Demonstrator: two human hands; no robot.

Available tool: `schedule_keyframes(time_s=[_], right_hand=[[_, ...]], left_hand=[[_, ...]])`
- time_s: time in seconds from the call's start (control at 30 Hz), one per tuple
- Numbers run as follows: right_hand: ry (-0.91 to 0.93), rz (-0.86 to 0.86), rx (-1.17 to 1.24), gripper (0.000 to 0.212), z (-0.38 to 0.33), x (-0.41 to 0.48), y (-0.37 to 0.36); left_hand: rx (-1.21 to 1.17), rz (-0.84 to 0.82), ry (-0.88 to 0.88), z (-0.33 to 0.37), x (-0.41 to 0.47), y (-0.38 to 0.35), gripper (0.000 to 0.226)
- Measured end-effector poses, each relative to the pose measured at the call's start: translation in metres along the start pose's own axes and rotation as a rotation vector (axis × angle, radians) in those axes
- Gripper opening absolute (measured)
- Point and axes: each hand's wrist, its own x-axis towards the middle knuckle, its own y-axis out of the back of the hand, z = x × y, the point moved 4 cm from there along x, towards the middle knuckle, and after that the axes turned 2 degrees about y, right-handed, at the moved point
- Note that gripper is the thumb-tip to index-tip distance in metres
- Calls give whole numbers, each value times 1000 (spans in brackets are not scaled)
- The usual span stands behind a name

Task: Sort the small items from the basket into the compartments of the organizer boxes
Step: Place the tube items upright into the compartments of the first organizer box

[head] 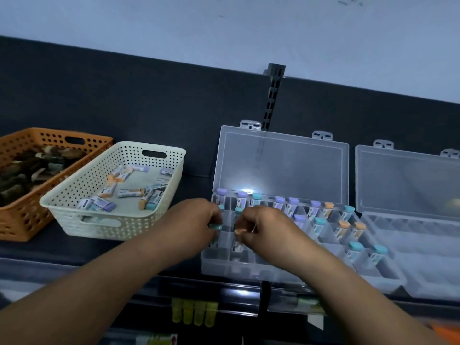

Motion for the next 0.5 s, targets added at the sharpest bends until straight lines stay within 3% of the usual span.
schedule_keyframes(time_s=[0.33, 0.5], right_hand=[[-80, 9, 22, 13, 6, -1, -8], [-140, 14, 40, 24, 10, -4, -4]], left_hand=[[-40, -2, -50, -9, 3, -9, 15], [-45, -37, -34, -10, 2, -10, 31]])
